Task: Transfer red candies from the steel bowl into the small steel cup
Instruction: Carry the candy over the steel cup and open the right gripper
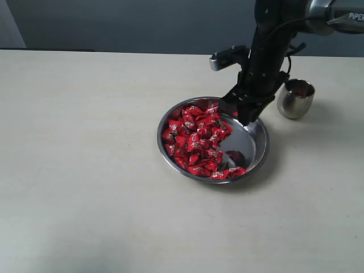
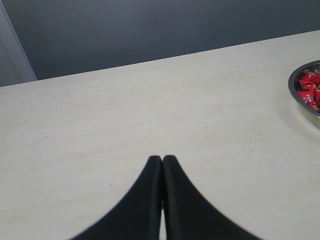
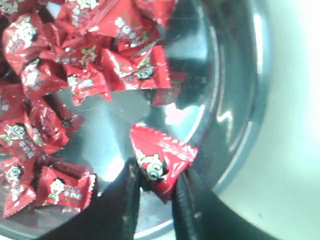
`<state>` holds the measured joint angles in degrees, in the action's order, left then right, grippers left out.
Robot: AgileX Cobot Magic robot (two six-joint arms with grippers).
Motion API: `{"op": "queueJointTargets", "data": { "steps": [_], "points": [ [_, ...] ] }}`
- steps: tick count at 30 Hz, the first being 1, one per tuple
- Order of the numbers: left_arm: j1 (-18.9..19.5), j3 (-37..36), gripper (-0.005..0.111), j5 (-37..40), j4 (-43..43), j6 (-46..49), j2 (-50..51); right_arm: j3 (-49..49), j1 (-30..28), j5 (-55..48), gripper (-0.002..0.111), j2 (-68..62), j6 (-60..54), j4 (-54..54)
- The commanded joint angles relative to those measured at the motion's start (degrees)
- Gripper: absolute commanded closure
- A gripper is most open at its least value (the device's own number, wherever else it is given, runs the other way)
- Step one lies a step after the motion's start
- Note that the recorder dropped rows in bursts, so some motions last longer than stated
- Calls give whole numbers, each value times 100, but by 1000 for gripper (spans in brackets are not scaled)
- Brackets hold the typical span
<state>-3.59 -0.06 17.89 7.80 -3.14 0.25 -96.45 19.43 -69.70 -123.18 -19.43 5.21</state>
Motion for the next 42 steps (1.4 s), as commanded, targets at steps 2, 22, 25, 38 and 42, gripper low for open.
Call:
{"op": "queueJointTargets", "data": {
  "steps": [2, 22, 25, 38, 42],
  "points": [
    [-60, 6, 106, -20, -2, -32, -25, -100, -12, 448, 109, 401, 155, -365],
    [-60, 6, 106, -20, -2, -32, -25, -100, -1807, 1526, 109, 444, 243, 150],
    [-60, 6, 106, -20, -2, -32, -25, -100, -1874, 1551, 109, 315, 243, 173],
    [-60, 6, 106, -20, -2, -32, -25, -100, -1882, 1551, 79, 219, 254, 65],
    [-60, 6, 106, -20, -2, -32, -25, -100, -1882, 1425, 79, 240, 238, 108]
  ]
}}
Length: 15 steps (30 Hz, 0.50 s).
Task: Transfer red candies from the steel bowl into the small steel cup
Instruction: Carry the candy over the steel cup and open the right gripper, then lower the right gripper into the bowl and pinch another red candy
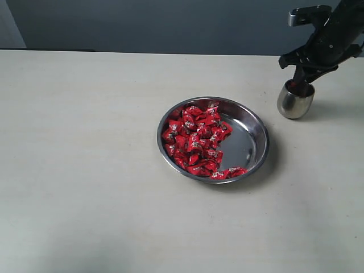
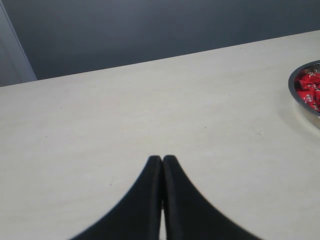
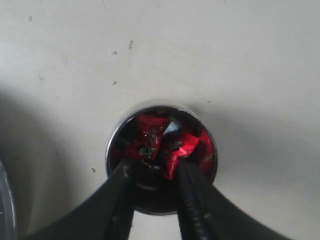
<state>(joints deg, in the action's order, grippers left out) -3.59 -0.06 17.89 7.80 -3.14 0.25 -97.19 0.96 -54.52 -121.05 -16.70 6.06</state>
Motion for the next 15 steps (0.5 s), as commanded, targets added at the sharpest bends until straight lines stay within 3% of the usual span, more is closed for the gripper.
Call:
{"op": "queueJointTargets", "data": {
  "steps": [1, 7, 10, 15],
  "points": [
    [-60, 6, 106, -20, -2, -32, -25, -26, -23, -132, 79, 57, -209, 256],
    [-60, 6, 106, -20, -2, -32, -25, -26, 647, -562, 77, 157, -1220, 1284],
    [-60, 6, 106, -20, -2, -32, -25, -26, 1256, -714, 58, 147, -1647, 1270],
    [-60, 6, 106, -20, -2, -32, -25, -14, 1707, -809, 58, -161, -1647, 1136]
  ]
}}
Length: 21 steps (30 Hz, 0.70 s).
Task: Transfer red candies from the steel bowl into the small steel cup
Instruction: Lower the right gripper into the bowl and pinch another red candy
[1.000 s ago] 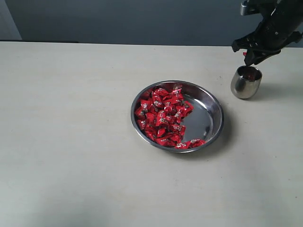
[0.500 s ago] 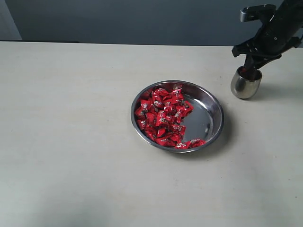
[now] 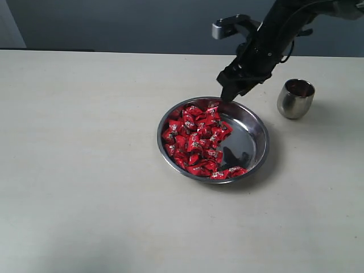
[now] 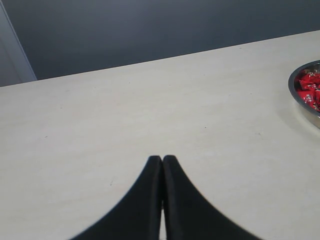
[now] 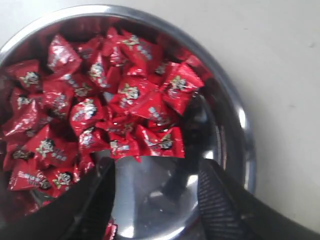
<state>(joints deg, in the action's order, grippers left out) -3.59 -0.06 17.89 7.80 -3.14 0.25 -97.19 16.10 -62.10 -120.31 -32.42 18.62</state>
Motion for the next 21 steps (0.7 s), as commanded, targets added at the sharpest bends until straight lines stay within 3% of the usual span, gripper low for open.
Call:
{"op": "queueJointTargets", "data": {
  "steps": [1, 7, 21],
  "points": [
    [-60, 6, 106, -20, -2, -32, -25, -14, 205, -15, 58, -316, -74, -231],
    [-60, 6, 106, -20, -2, -32, -25, -14, 222, 3, 58, -598, 238, -775],
    [-60, 6, 106, -20, -2, -32, -25, -14, 222, 320, 58, -909, 247, -455]
  ]
}}
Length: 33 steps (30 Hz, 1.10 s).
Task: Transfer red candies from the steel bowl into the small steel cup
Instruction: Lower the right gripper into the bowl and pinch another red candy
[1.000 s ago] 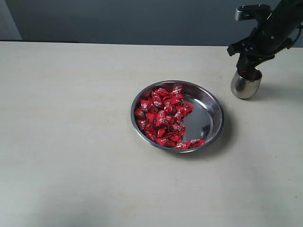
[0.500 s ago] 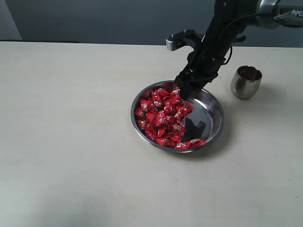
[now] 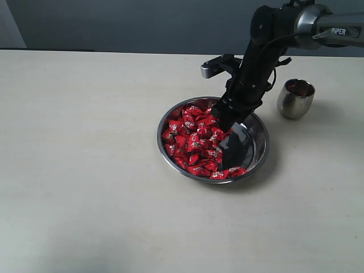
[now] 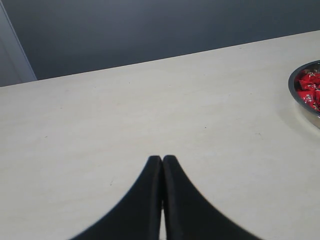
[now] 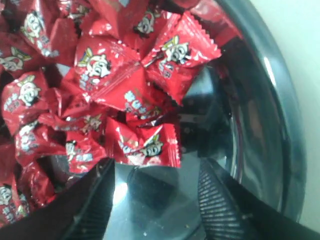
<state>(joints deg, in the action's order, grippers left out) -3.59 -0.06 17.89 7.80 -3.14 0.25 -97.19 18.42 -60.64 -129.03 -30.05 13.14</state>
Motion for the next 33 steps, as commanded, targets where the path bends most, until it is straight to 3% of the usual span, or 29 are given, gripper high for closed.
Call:
{"op": "queueJointTargets", "data": {
  "steps": [1, 9, 15, 33],
  "points": [
    [-60, 6, 106, -20, -2, -32, -25, -14, -10, 197, 58, -51, 10, 94],
    [-60, 6, 106, -20, -2, -32, -25, -14, -10, 341, 59, -51, 10, 94],
    [-60, 6, 106, -20, -2, -32, -25, -14, -10, 341, 79, -51, 10, 301],
    [-60, 6, 106, -20, -2, -32, -25, -14, -10, 218, 78, -51, 10, 356]
  ]
}}
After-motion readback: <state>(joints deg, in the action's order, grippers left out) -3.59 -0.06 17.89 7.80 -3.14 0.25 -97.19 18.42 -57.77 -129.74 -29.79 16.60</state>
